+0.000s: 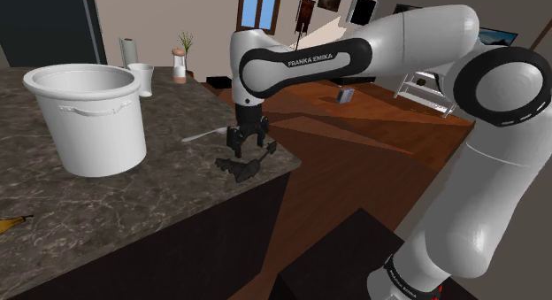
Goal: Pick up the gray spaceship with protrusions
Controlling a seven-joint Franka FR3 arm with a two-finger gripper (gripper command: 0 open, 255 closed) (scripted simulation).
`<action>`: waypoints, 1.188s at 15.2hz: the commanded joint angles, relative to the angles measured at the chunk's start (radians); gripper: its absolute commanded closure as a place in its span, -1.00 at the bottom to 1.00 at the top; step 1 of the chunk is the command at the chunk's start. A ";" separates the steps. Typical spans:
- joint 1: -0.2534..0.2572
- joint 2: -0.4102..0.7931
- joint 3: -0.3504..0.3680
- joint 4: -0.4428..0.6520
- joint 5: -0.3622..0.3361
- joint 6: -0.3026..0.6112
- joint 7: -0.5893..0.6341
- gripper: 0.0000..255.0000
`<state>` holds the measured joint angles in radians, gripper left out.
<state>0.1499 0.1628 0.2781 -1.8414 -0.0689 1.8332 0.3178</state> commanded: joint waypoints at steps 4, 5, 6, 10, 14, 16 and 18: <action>0.038 0.150 0.013 0.125 -0.030 -0.012 0.042 -1.00; 0.038 0.154 0.012 0.118 -0.031 0.000 0.043 -1.00; 0.039 0.158 0.011 0.110 -0.033 0.012 0.044 -1.00; 0.040 0.178 0.009 0.082 -0.040 0.058 0.049 -1.00; 0.041 0.181 0.009 0.078 -0.041 0.065 0.051 1.00; 0.041 0.180 0.009 0.078 -0.040 0.065 0.051 1.00; 0.041 0.180 0.009 0.078 -0.040 0.064 0.051 1.00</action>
<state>0.1906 0.3416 0.2871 -1.7621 -0.1094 1.8973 0.3686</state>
